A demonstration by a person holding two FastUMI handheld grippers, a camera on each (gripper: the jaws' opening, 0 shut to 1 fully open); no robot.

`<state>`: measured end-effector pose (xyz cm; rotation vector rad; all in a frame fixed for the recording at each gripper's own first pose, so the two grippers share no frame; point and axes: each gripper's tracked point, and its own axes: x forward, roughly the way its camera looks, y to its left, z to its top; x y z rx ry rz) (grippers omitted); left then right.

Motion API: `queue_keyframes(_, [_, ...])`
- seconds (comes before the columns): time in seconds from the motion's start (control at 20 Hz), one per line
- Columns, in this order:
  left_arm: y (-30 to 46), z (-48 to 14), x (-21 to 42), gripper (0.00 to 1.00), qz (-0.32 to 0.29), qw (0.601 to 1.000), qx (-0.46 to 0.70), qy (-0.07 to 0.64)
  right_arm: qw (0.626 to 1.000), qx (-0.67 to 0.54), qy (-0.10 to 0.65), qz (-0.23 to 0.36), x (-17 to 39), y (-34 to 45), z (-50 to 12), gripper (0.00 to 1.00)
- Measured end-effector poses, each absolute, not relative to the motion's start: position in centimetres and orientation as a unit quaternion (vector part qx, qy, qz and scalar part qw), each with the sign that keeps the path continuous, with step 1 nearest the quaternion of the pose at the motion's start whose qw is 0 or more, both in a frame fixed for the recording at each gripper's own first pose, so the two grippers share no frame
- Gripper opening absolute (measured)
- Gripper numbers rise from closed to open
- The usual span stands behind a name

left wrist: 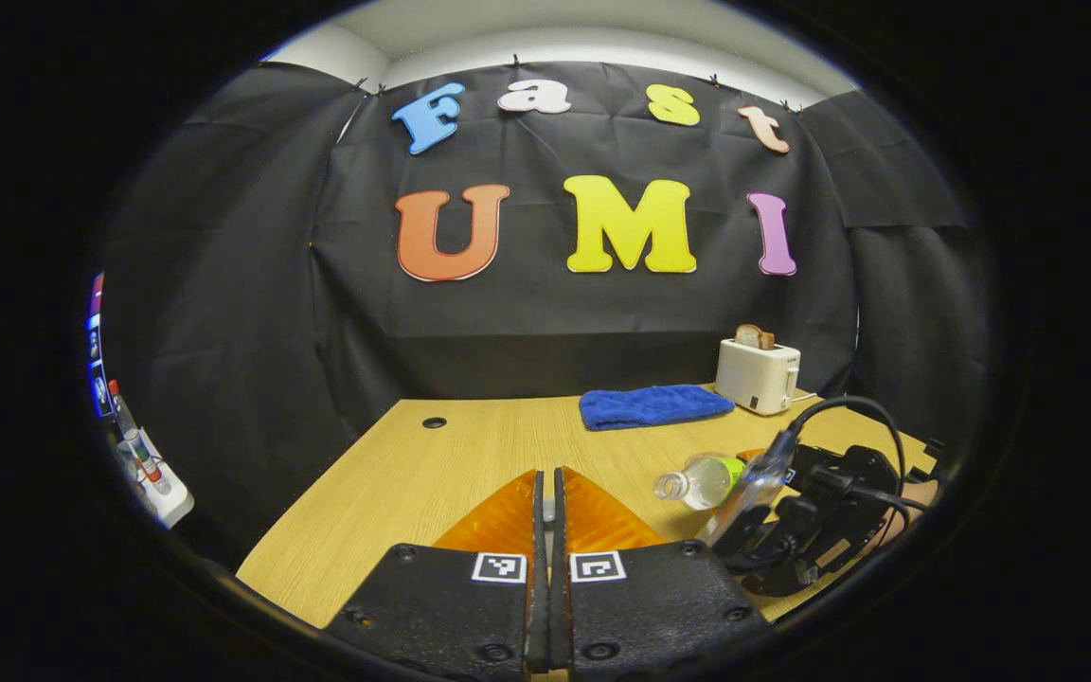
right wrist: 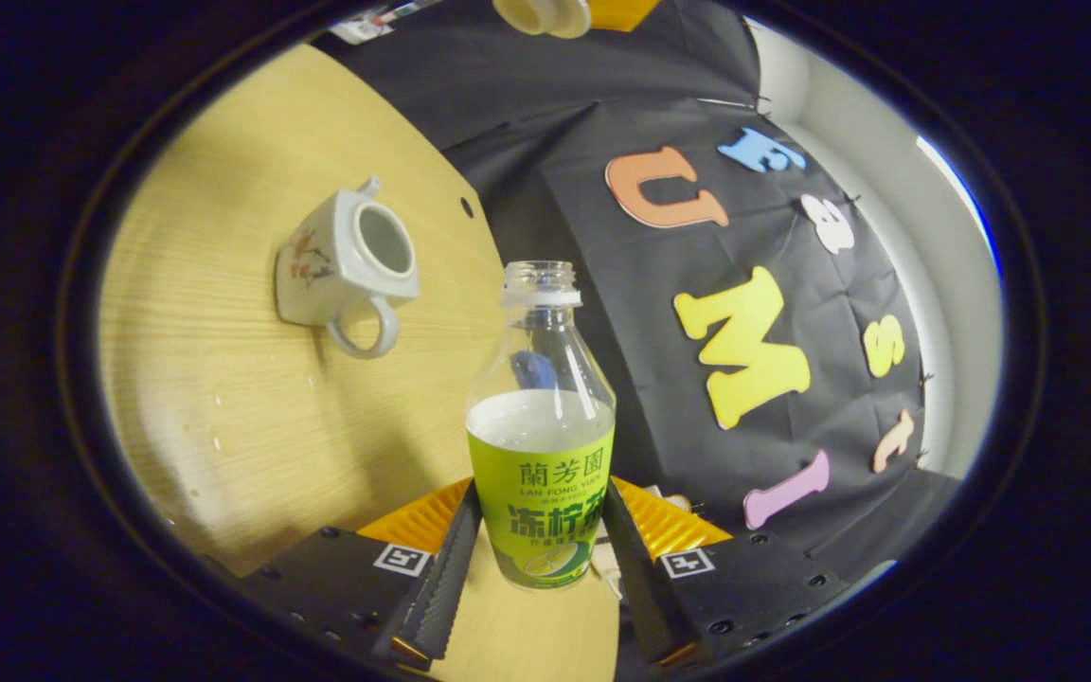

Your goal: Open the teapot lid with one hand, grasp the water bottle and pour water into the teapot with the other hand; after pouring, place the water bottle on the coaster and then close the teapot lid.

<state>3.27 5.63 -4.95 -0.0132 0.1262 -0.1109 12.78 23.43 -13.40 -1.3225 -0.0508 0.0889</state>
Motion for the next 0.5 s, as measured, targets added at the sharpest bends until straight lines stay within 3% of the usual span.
queue_keyframes(0.5, [7.4,-5.1,2.9,0.03,-0.041,0.997,-0.009,0.067,0.689,-0.719,-0.078,0.049,13.1,25.3,-13.1,0.74])
